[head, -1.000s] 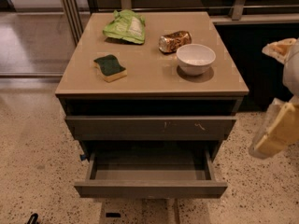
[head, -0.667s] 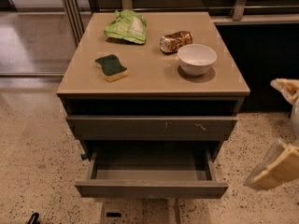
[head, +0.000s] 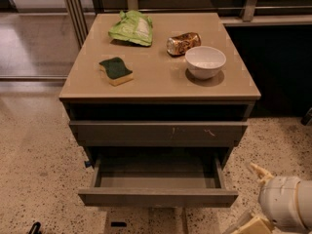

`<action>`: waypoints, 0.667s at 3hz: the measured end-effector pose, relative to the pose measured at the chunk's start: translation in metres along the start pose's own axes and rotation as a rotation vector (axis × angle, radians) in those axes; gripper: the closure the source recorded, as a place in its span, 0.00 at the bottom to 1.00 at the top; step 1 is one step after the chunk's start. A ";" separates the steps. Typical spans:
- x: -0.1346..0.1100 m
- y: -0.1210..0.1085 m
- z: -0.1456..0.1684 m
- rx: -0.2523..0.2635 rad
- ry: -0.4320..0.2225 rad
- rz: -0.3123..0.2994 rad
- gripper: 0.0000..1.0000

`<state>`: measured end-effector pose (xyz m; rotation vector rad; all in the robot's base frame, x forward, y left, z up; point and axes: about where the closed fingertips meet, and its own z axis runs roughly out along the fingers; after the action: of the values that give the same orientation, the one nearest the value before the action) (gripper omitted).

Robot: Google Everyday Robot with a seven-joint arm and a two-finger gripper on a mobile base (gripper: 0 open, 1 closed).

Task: Close middle drawer

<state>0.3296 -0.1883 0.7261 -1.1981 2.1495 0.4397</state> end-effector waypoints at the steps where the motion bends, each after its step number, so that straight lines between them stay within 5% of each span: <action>1: 0.017 0.007 0.027 -0.072 -0.047 0.066 0.19; 2: 0.016 0.006 0.025 -0.068 -0.040 0.060 0.50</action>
Offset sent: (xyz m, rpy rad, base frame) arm -0.0030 0.0082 -0.0312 0.0915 0.0580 -0.0002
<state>0.3269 -0.1811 0.6969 -1.1537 2.1559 0.5619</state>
